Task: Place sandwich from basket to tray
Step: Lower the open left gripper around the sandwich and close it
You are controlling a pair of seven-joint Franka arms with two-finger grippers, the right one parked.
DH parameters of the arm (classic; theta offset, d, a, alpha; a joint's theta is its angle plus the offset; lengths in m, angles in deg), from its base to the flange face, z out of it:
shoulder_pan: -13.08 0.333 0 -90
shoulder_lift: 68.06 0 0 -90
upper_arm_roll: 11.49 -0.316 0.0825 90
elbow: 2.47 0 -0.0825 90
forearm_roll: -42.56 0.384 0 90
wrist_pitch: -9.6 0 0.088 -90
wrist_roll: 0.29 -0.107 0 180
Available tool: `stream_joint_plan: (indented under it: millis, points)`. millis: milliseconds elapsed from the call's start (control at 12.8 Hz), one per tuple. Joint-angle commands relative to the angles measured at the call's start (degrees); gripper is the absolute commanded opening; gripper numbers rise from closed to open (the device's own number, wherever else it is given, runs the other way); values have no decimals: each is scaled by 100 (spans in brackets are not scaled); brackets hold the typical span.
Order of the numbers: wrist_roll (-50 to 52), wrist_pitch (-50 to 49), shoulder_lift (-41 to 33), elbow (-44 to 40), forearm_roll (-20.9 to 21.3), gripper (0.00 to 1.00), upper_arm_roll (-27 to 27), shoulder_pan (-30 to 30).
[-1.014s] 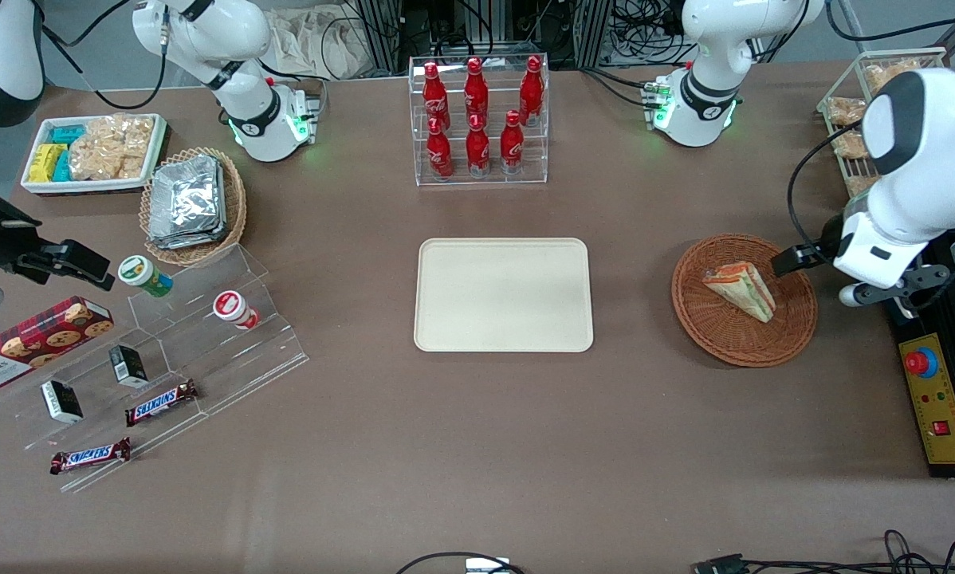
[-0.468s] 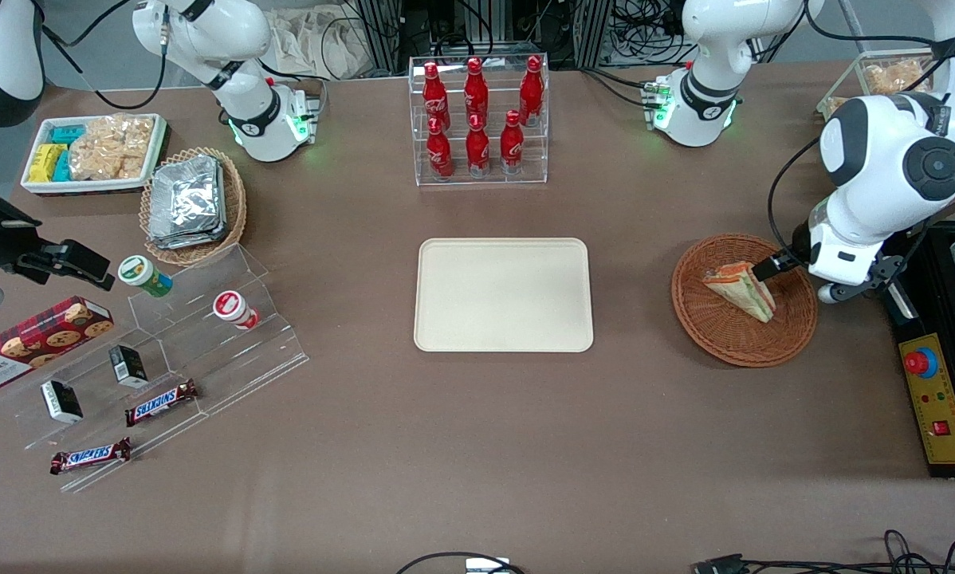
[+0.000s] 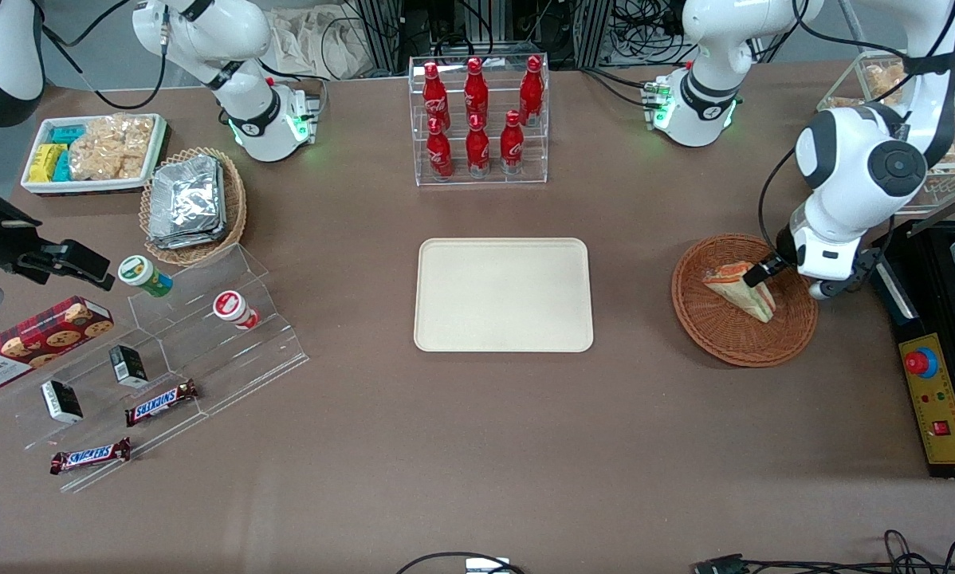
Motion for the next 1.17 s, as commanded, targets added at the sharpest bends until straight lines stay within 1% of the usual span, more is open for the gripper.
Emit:
stream_joint_plan:
  millis: [0,546,936,1014,1092]
  points:
    - [353,411,-21,278,88,100,26,9]
    - [591,1273,357,656,79,100,26,9]
    - [635,1607,595,717,79,100,18,9]
    - [635,1651,630,726,79,92,18,9]
    - [635,1660,682,718,79,72,18,9]
